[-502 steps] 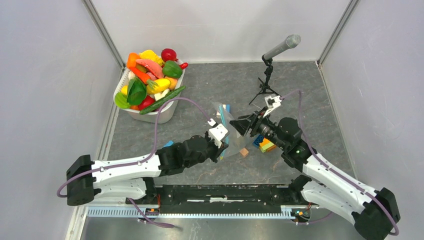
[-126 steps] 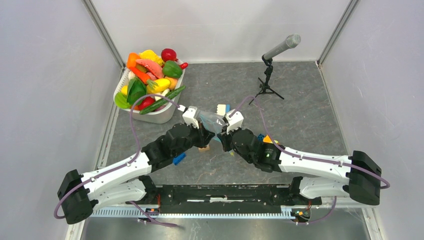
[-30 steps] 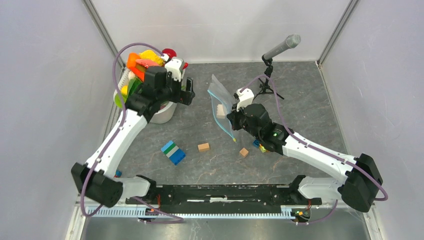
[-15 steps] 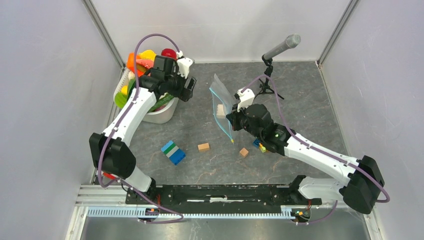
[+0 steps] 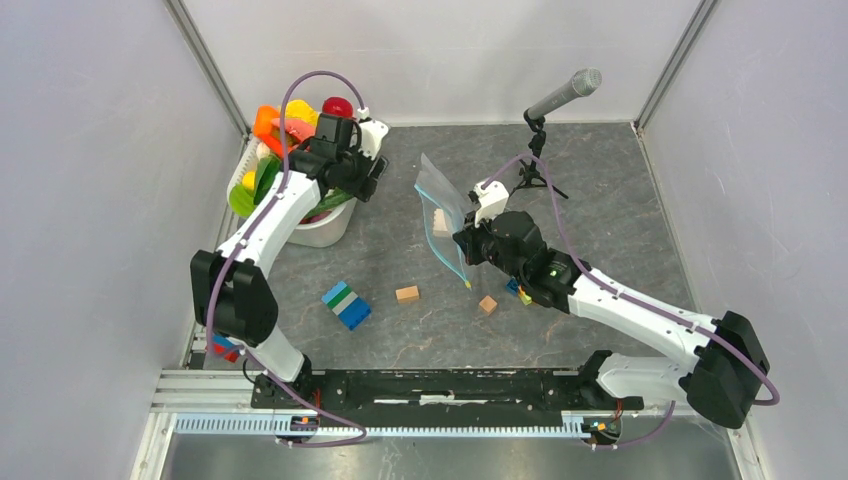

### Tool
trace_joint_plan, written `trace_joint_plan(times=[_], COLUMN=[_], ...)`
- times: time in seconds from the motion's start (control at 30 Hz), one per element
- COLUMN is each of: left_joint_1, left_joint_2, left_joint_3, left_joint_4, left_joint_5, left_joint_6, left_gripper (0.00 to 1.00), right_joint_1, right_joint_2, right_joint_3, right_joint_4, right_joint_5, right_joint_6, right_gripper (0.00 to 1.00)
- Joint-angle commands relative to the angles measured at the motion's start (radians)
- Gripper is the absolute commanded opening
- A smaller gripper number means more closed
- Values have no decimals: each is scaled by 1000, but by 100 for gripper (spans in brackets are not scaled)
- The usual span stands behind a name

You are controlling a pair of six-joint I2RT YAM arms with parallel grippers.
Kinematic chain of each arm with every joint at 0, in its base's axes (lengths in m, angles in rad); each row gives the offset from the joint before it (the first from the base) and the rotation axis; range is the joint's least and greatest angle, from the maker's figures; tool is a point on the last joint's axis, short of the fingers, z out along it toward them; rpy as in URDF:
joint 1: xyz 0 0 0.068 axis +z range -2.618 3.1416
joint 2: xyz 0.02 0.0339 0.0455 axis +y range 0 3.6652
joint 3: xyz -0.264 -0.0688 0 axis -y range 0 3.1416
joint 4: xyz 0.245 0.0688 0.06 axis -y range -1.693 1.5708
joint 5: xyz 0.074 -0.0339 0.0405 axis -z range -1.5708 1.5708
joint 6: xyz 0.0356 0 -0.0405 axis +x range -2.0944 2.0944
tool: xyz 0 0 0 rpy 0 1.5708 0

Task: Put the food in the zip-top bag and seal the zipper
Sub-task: Pick up the fake vegetable from the bin.

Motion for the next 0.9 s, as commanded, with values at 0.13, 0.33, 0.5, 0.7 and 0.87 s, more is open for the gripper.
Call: trace_joint_plan(times=[0.13,0.33,0.5,0.7,0.87], left_joint_1=[13,20,19,20,19], left_joint_2=[-19,-37,-138,-367,-628], left_joint_3=[-39,-47,-46,-116,-307], left_joint_4=[70,76,87,170,481], left_joint_5=[-54,-50,77,266,580], left_joint_6=[63,58,15,-89,-357], left_gripper=[70,46,26,21,18], right_joint_1=[3,3,3,3,3], right_joint_2=[-25,-33,-45,-52,-23], right_joint_3=[-12,-20,-29,-41,-17], right_joint_4=[49,58,55,69,69], right_joint_5=[-14,-12,10,21,21], right_joint_6=[2,6,17,45,64], right_gripper=[0,0,0,0,0])
